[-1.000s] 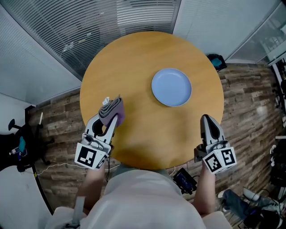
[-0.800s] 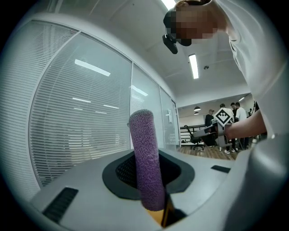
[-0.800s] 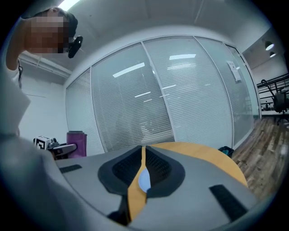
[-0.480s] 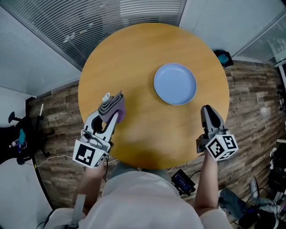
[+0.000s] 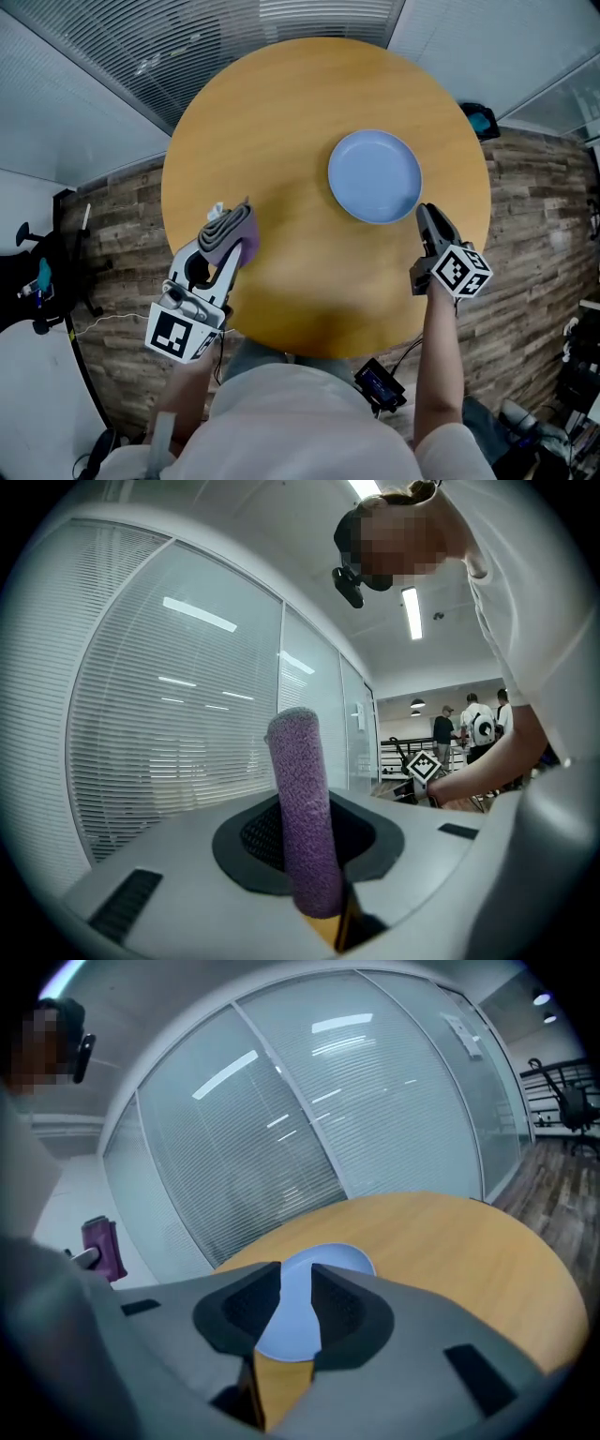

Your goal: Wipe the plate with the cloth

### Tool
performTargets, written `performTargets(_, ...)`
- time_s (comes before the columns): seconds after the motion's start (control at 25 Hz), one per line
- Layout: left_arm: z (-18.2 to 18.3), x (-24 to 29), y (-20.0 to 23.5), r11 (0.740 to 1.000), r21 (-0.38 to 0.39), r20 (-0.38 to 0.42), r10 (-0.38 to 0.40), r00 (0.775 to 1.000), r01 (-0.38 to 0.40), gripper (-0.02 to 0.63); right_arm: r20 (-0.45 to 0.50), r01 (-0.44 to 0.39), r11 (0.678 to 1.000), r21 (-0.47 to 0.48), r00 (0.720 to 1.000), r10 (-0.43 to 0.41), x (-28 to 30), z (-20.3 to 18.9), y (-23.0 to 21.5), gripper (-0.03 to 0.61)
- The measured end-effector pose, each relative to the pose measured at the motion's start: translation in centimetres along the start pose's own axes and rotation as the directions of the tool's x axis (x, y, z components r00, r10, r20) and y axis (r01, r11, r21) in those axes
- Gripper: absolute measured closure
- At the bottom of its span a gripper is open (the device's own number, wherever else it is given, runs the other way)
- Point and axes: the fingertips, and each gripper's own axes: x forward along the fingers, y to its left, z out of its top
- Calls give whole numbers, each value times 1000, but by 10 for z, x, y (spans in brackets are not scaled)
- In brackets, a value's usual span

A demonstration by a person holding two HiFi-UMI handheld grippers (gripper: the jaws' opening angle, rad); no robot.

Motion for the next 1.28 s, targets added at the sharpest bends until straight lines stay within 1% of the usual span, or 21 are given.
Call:
performTargets(0.08,-4,-1,1,1000,-3,-8,5,1000,-5,534,-18,18,999,26,1000,-18,9,-5,-16,465)
performTargets(0.2,-7,-1,3,1000,-2,-19,10,1000,-10,534,-81,50,998,33,996,-47,25,-18,-39,463)
performTargets(0.4,-13,-1,3,1000,-4,-30,6,1000,-6,534,-178,72,994,81,982,-57,50,-40,-67,457)
performTargets(0.48,-15,-1,1,1000,-5,-35,5,999,-5,534,-201,82,991,103,978,-60,57,-43,-77,437)
performTargets(0.6,-18,0,0,1000,4,-42,9,999,-9,534,-229,70,985,157,973,-33,69,-46,-83,413)
performTargets(0.72,-18,-2,9,999,16,-44,28,999,-27,534,-261,63,982,181,965,-14,83,-51,-84,407)
performTargets(0.88,-13,-5,21,998,37,-42,53,998,-52,534,-304,60,965,257,953,21,98,-61,-86,390)
performTargets(1.08,-16,-7,32,997,36,-51,67,996,-65,534,-369,75,964,254,929,25,111,-67,-84,388)
performTargets(1.24,-21,-5,31,998,28,-57,61,996,-60,534,-397,79,947,312,916,54,111,-69,-89,393)
performTargets(1.28,-22,-4,31,998,26,-59,57,997,-56,534,-406,81,943,322,912,60,112,-71,-89,411)
